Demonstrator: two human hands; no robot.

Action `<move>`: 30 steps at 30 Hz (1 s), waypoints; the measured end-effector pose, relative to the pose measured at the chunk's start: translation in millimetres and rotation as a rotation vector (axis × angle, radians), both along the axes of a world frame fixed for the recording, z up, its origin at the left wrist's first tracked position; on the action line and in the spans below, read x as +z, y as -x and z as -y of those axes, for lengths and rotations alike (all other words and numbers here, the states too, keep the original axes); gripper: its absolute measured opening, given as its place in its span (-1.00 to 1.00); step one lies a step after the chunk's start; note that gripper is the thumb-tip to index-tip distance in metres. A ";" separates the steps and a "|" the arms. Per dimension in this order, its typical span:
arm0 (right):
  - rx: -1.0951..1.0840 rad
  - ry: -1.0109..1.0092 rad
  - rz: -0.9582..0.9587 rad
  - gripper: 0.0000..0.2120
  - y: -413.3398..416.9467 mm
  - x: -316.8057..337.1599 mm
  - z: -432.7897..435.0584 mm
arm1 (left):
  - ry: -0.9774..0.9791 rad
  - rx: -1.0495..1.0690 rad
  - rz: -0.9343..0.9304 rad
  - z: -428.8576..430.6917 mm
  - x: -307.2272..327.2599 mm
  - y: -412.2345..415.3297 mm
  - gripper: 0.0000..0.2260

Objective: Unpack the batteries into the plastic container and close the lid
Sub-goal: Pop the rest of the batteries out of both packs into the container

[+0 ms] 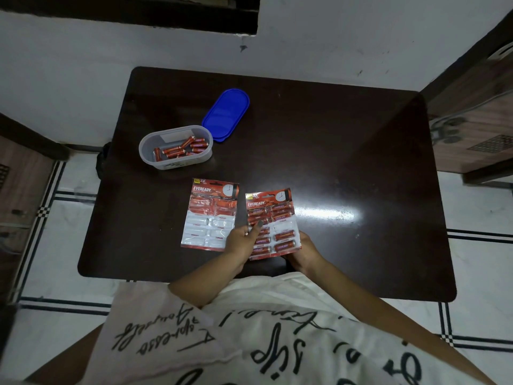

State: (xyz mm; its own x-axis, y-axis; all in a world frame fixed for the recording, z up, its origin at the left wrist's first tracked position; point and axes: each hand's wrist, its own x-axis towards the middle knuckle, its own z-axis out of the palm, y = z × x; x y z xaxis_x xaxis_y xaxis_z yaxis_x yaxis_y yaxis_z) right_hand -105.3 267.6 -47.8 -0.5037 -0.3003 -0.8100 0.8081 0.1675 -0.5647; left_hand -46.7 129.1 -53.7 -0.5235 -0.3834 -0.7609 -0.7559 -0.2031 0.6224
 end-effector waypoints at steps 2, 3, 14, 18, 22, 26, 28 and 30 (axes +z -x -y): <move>0.077 -0.036 -0.076 -0.79 2.2 -1.7 -0.9 | -0.005 -0.004 0.004 0.0 -0.5 0.0 -0.64; 0.102 -0.046 -0.112 -0.80 2.8 -2.0 -1.4 | -0.011 -0.003 0.004 0.3 -0.3 -0.1 -0.65; 0.226 -0.105 -0.209 -0.74 2.5 -5.2 0.8 | -0.031 0.024 0.007 3.9 2.6 1.0 -0.70; 0.129 -0.110 -0.194 -0.79 -3.7 -8.9 3.5 | -0.008 0.038 0.007 0.3 -0.7 1.8 -0.66; 0.006 -0.100 -0.171 -0.75 -3.4 -7.4 7.5 | 0.054 0.035 0.022 -4.4 0.6 1.9 -0.66; -0.070 -0.001 -0.127 -0.78 -8.0 -4.2 12.0 | 0.031 0.036 0.015 -2.8 1.9 0.6 -0.67; -0.078 0.050 -0.119 -0.82 -10.4 -2.7 11.1 | 0.005 0.039 0.008 -1.6 2.6 -0.8 -0.65; -0.007 0.041 -0.169 -0.83 -10.2 -2.1 6.9 | -0.014 0.050 -0.001 -1.3 3.2 -2.3 -0.65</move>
State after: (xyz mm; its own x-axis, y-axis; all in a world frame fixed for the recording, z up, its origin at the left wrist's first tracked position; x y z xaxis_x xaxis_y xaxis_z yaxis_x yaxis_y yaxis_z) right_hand -95.1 260.7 -49.9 -0.6338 -0.3272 -0.7009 0.7024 0.1360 -0.6987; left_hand -44.4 130.4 -50.5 -0.5049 -0.3980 -0.7659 -0.7440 -0.2492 0.6200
